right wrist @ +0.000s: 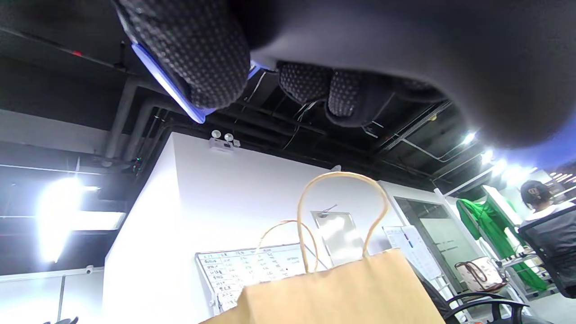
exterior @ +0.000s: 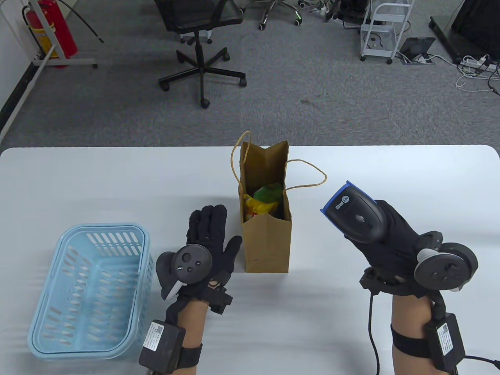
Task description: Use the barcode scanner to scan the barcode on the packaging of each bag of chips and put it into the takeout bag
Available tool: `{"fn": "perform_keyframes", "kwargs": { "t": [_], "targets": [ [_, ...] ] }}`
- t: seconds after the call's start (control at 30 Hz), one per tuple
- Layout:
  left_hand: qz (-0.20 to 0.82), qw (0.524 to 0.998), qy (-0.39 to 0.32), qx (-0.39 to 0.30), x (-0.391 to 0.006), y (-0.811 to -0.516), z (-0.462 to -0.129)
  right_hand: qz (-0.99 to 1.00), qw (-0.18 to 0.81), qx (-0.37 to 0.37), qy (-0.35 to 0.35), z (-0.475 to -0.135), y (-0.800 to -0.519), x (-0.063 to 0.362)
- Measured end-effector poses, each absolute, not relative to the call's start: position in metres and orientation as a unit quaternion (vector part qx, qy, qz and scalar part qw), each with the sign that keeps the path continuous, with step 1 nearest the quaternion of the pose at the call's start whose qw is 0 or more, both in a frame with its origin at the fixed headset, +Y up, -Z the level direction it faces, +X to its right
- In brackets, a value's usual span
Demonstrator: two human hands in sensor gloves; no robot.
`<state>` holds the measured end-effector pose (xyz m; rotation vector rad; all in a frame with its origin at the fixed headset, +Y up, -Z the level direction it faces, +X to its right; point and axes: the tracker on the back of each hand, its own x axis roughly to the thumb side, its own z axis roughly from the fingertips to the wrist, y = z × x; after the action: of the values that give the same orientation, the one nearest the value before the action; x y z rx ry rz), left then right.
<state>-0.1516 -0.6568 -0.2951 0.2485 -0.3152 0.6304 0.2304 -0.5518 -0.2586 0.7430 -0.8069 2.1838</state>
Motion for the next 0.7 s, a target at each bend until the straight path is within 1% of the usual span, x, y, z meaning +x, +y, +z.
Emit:
{"fn": "perform_keyframes", "kwargs": {
  "t": [0.1, 0.2, 0.27, 0.3, 0.4, 0.5, 0.57, 0.67, 0.7],
  "targets": [
    [0.296, 0.937, -0.148, 0.110, -0.155, -0.670, -0.295, 0.841, 0.339, 0.307, -0.288, -0.263, -0.557, 0.222],
    [0.296, 0.940, -0.139, 0.093, -0.160, -0.675, -0.297, 0.835, 0.348, 0.343, -0.254, -0.263, -0.564, 0.200],
    [0.332, 0.930, -0.131, 0.086, -0.164, -0.678, -0.300, 0.828, 0.360, 0.383, -0.197, -0.262, -0.576, 0.173],
    [0.339, 0.928, -0.130, 0.082, -0.165, -0.679, -0.301, 0.828, 0.359, 0.390, -0.181, -0.262, -0.580, 0.166],
    [0.330, 0.933, -0.120, 0.075, -0.169, -0.683, -0.303, 0.842, 0.332, 0.414, -0.095, -0.265, -0.608, 0.132],
    [0.332, 0.934, -0.115, 0.064, -0.171, -0.688, -0.306, 0.858, 0.296, 0.419, -0.035, -0.268, -0.635, 0.113],
    [0.338, 0.933, -0.115, 0.049, -0.171, -0.693, -0.309, 0.865, 0.267, 0.424, 0.038, -0.270, -0.665, 0.098],
    [0.343, 0.931, -0.116, 0.039, -0.171, -0.695, -0.311, 0.872, 0.243, 0.415, 0.094, -0.271, -0.702, 0.079],
    [0.344, 0.931, -0.116, 0.039, -0.171, -0.696, -0.311, 0.872, 0.239, 0.415, 0.101, -0.270, -0.709, 0.074]
  ]
}}
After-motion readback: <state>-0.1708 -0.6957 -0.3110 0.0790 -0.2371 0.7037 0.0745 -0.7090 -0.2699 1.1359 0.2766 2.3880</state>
